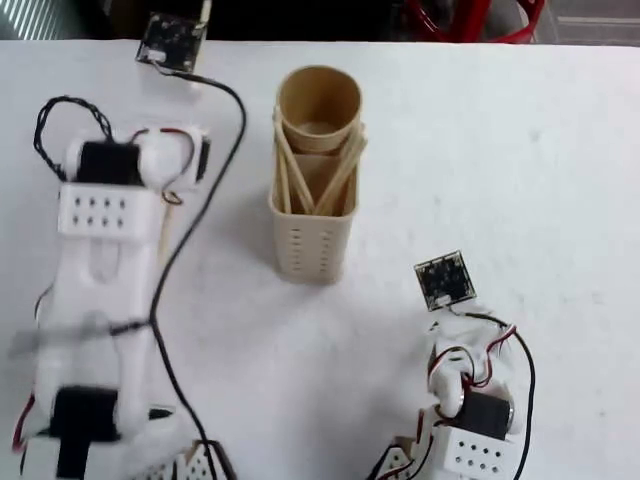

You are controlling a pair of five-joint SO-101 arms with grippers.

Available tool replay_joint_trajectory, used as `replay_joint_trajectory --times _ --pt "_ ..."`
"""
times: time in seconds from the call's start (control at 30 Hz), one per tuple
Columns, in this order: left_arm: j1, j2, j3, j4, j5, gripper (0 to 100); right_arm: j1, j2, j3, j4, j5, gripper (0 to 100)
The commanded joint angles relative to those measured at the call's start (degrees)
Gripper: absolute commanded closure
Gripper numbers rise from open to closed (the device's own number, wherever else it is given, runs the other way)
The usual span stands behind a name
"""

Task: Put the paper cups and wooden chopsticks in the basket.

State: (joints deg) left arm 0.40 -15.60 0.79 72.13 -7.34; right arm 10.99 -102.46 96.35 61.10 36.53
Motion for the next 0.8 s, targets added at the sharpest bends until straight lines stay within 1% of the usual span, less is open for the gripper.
replay_joint_trajectory --times 0.0,0.07,0.2,0.4,0.5,0.63,0.77 --pt "5.8 -6.9 -6.4 -1.8 0.8 98 0.2 -0.1 0.5 -0.1 0.0 98.1" --pt "8.5 -7.3 -10.4 -3.2 0.9 98 0.2 -0.1 0.5 -0.1 0.0 98.1" --pt "13.5 -7.3 -15.6 -7.8 4.0 98 0.2 -0.1 0.5 -0.1 0.0 98.1" --pt "20.9 -7.4 -12.0 -16.7 4.0 98 0.2 -0.1 0.5 -0.1 0.0 98.1" --pt "22.4 -7.8 -10.5 -20.5 4.0 98 0.2 -0.1 0.5 -0.1 0.0 98.1" --pt "23.3 -7.3 -9.0 -21.4 4.0 98 0.2 -0.1 0.5 -0.1 0.0 98.1" --pt "23.3 -7.8 -5.1 -24.7 4.3 98 0.2 -0.1 0.5 -0.1 0.0 98.1"
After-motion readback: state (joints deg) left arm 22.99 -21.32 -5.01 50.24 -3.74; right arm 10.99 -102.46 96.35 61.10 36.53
